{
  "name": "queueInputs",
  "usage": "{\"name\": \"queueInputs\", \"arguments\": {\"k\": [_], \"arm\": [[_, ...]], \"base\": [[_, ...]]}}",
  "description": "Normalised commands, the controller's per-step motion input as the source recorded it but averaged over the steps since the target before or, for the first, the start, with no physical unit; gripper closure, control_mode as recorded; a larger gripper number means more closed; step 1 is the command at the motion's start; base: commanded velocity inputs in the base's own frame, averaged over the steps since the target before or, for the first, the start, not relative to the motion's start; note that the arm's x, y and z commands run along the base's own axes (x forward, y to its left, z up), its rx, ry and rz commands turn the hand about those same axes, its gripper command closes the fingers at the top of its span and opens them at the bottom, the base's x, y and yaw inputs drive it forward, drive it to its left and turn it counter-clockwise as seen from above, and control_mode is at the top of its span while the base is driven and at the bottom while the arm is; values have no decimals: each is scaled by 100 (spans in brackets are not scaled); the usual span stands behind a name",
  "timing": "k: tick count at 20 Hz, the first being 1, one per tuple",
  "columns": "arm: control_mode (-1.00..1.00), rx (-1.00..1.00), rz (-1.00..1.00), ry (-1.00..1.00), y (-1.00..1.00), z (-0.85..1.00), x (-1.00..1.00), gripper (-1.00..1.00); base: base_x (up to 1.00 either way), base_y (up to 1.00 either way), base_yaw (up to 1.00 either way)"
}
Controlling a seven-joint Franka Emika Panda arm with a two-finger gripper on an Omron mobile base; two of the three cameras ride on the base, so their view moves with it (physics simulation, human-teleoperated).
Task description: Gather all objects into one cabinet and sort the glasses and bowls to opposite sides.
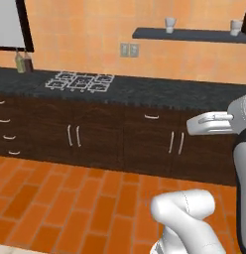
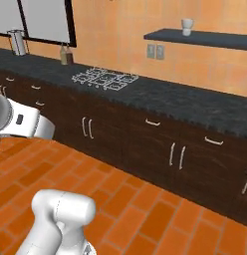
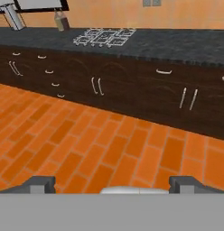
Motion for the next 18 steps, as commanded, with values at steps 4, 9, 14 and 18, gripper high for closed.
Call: {"name": "queueInputs", "arguments": {"k": [4,9,14,18], "arm": [[100,0,0,0,0,0,0,-100],[100,0,0,0,0,0,0,-100],[100,0,0,0,0,0,0,-100],[100,0,0,0,0,0,0,-100]], "base": [[36,33,60],[44,33,60],[59,27,61],[47,28,52]]}}
